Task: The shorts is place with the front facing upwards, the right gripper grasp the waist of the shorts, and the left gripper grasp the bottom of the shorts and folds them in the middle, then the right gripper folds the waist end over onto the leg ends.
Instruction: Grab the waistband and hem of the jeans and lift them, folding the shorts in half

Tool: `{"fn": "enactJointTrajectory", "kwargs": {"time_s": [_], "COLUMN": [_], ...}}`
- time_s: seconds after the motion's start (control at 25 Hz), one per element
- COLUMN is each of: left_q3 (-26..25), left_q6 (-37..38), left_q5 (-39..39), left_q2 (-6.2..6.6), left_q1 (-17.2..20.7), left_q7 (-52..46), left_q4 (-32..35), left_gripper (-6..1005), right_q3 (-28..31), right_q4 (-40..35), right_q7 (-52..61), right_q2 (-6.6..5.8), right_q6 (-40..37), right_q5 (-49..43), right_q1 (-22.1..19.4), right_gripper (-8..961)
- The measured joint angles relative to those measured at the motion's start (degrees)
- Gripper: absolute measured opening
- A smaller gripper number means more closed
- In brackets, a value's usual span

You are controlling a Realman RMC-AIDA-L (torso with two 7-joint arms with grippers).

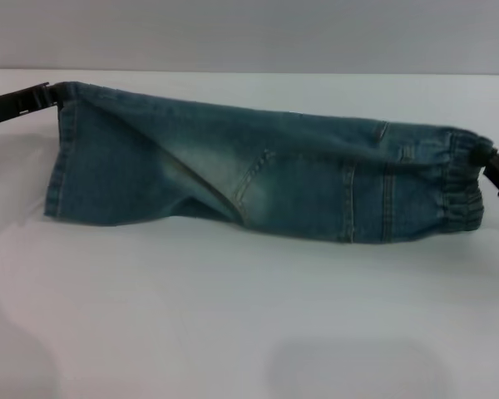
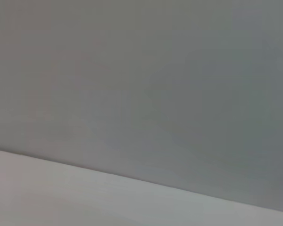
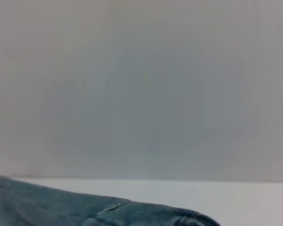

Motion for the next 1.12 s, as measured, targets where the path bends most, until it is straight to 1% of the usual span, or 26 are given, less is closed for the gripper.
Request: {"fn": "enactJointTrajectory", "kwargs": {"time_s": [0.04,0.28,0.64,0.76,1.12], "left_q3": [0.7,1.0,1.3,1.6,2.4], "left_q6": [-1.8,-4.3,-6.1,-6.7,-8.9], "left_q5": [0.0,0.0,0.0,0.0,-1.3], "left_q2": [-0.29,-1.09,-2.88,-3.17,-3.45], "left_q1": [0.0,-0.3,-1.1,-1.3,-1.7], "left_q7": [0.6,2.5,6.7,7.8,11.6], "left_q4": [0.0,0.0,0.1,-0.1,-1.9], "left_gripper": [91,97,107,110,119], "right_q3": [0.0,0.1,0.0,0.0,-0.4], "right_q4": [0.1,1.1,3.8,4.5,6.1], "right_q7": [-0.4,-5.0,-8.9,-8.9,-8.9], "right_q2": [0.08,0.79,1.01,1.0,1.1], "right_q6": [0.2,3.6,10.8,14.1,21.4], "right_q5": [0.8,4.4,5.5,5.8,5.8], "right_q1": [0.0,0.7,4.2,5.3,7.3], "right_gripper": [1,1,0,0,1]}}
